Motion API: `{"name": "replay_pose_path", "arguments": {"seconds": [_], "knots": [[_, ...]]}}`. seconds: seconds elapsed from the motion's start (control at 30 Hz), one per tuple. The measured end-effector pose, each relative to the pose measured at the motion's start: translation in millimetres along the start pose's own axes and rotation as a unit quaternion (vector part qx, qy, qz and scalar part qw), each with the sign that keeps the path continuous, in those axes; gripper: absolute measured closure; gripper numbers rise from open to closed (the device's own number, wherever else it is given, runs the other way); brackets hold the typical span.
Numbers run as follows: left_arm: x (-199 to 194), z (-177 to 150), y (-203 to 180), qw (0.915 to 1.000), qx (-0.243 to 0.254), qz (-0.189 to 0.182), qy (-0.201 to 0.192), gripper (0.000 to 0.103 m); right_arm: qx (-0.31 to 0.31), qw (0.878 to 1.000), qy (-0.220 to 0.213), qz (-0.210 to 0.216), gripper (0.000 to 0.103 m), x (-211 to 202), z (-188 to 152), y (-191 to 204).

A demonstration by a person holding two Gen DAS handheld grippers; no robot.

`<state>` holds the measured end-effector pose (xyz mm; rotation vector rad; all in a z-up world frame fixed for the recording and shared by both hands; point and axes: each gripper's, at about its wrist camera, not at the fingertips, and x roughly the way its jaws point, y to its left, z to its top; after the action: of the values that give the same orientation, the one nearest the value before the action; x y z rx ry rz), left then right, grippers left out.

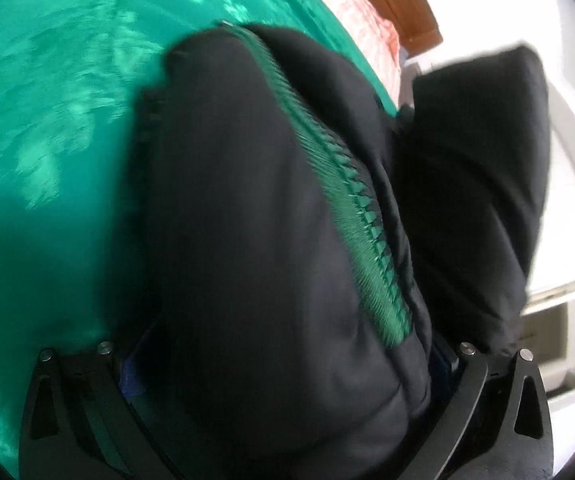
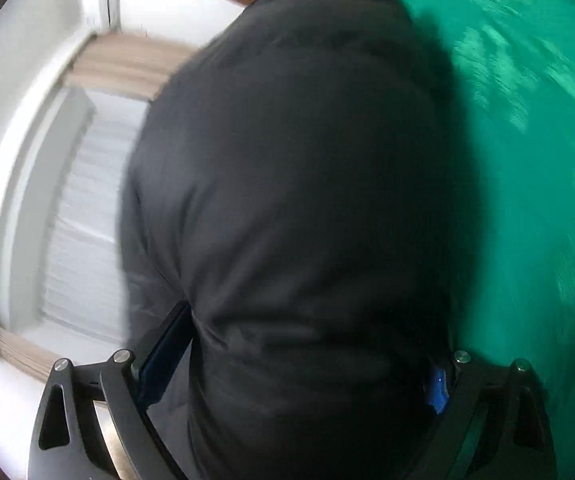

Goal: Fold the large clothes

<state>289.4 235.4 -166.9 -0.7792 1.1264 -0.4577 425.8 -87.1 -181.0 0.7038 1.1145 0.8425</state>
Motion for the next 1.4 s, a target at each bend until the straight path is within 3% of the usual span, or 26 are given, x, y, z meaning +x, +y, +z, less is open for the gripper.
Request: {"name": "replay_pose_path", "arguments": {"seconds": [0.03,0.07,0.2,0.37,0.47,0.63,0.7,0.77,0.83,0.87,0.93,1.07,1.17,1.23,1.3,1.33,1.37,1.4], "knots": [[2,0,-4,1.0,0.005,0.007,0.0,0.008,-0.038,0.999,0.007,-0.032,0.009,5,2,14],[5,-1,-11,0.9999,0.014,0.009,0.003,0.019,-0.081,0.995,0.015,-0.064,0.009,9,1,30],[-6,-28,-48,0.9939,0.09,0.058,-0.028,0.032,-0.234,0.963,0.01,-0.136,0.01,9,-28,88],[-27,-60,-97,0.9818,0.162,0.072,-0.069,0.035,-0.326,0.934,-0.03,-0.145,0.012,-11,-68,136],[-40,-62,-132,0.9723,0.202,0.074,-0.091,0.035,-0.357,0.921,-0.061,-0.142,0.012,-30,-75,160],[-54,-24,-190,0.9586,0.243,0.063,-0.134,0.035,-0.365,0.916,-0.107,-0.128,0.012,-66,-35,183],[-47,1,-201,0.9568,0.243,0.071,-0.143,0.03,-0.343,0.924,-0.113,-0.122,0.012,-74,1,178],[-24,34,-195,0.957,0.226,0.117,-0.138,0.001,-0.285,0.944,-0.112,-0.124,0.009,-78,37,157],[-4,53,-173,0.9546,0.196,0.18,-0.134,0.001,-0.213,0.958,-0.116,-0.153,0.003,-79,63,126],[7,59,-156,0.9541,0.174,0.212,-0.12,0.002,-0.175,0.959,-0.124,-0.187,0.002,-82,69,106],[16,50,-127,0.9514,0.149,0.25,-0.102,0.012,-0.162,0.952,-0.134,-0.221,0.002,-92,61,89],[-3,5,-124,0.9451,0.173,0.238,-0.142,0.011,-0.199,0.939,-0.147,-0.237,0.002,-106,15,91],[-21,-34,-141,0.9254,0.204,0.262,-0.183,0.005,-0.242,0.917,-0.148,-0.28,0.002,-114,-25,101],[-31,-49,-154,0.8992,0.232,0.298,-0.221,0.003,-0.27,0.9,-0.156,-0.304,0.002,-115,-42,111],[-39,-81,-178,0.8672,0.258,0.33,-0.27,0.0,-0.29,0.885,-0.174,-0.319,0.001,-124,-71,125],[-42,-100,-188,0.8583,0.264,0.334,-0.287,0.0,-0.296,0.878,-0.183,-0.328,0.001,-131,-80,139],[-37,-93,-199,0.8533,0.263,0.337,-0.298,0.0,-0.301,0.872,-0.194,-0.335,0.001,-135,-84,141],[-38,-108,-209,0.8454,0.26,0.343,-0.317,0.0,-0.306,0.864,-0.208,-0.342,0.001,-142,-94,147]]}}
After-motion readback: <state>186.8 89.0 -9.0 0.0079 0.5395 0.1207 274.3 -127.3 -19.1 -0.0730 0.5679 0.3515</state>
